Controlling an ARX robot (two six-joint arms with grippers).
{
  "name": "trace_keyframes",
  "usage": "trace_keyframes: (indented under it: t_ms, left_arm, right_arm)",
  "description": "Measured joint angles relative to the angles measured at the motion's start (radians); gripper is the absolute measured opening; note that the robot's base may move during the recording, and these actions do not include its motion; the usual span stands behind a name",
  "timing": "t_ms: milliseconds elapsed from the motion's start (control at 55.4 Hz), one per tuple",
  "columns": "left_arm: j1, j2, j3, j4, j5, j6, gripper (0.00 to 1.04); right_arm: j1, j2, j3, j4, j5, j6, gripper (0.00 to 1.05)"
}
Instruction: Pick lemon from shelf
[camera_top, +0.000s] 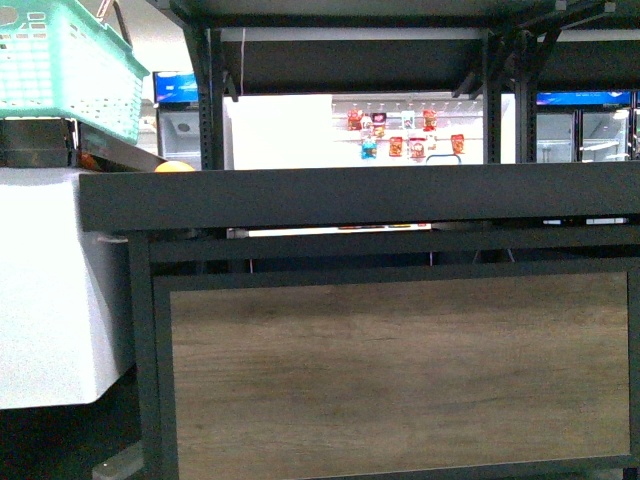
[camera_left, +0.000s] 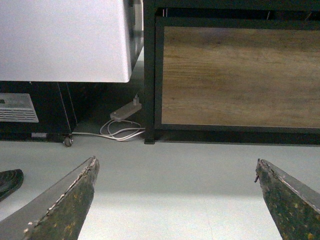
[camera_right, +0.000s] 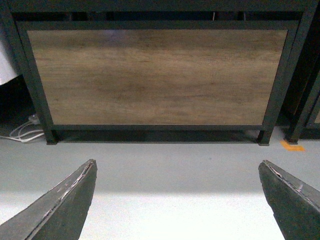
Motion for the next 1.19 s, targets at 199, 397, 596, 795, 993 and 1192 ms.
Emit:
trace_keyframes:
  t_ms: [199, 397, 596, 795, 993, 1192]
  left_arm:
    - [0.000, 0.000, 0.000, 0.000, 0.000, 0.000, 0.97]
    - [0.000, 0.000, 0.000, 0.000, 0.000, 0.000, 0.97]
    - [0.000, 0.000, 0.000, 0.000, 0.000, 0.000, 0.97]
    - [0.000, 0.000, 0.000, 0.000, 0.000, 0.000, 0.97]
    - [0.000, 0.000, 0.000, 0.000, 0.000, 0.000, 0.97]
    - [0.000, 0.000, 0.000, 0.000, 0.000, 0.000, 0.97]
  right_arm:
    - [0.000, 0.000, 0.000, 0.000, 0.000, 0.000, 0.97]
    - [0.000, 0.000, 0.000, 0.000, 0.000, 0.000, 0.97]
    - [0.000, 0.000, 0.000, 0.000, 0.000, 0.000, 0.97]
    - [0.000, 0.000, 0.000, 0.000, 0.000, 0.000, 0.97]
    - [0.000, 0.000, 0.000, 0.000, 0.000, 0.000, 0.97]
    - [0.000, 0.000, 0.000, 0.000, 0.000, 0.000, 0.97]
